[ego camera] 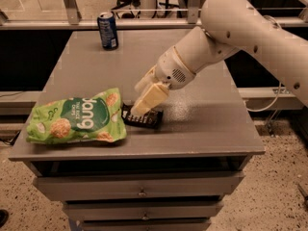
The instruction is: Move rxbar chocolate near green rice chip bag
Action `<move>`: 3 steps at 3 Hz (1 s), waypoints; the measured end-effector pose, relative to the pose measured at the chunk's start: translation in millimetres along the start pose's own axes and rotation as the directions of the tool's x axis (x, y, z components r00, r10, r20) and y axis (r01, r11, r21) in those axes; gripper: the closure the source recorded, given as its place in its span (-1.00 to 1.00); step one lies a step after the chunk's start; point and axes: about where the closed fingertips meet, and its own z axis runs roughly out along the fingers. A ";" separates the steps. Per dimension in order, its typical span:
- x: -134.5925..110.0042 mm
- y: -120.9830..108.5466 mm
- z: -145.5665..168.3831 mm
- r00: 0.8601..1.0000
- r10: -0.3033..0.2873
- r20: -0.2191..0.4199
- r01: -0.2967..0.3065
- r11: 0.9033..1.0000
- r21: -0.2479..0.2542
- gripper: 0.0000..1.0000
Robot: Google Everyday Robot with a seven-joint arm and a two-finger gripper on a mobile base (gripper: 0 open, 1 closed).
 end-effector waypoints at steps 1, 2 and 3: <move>4.0 -16.4 -16.5 1.000 -0.006 0.006 0.006 0.998 0.060 -1.00; 16.8 -46.5 -55.1 0.999 -0.015 0.040 0.008 0.986 0.169 -1.00; 37.7 -80.2 -108.1 0.996 -0.028 0.085 0.003 0.959 0.284 -1.00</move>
Offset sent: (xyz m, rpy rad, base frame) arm 0.0914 -0.1231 0.0496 0.0544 -0.2642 -0.2445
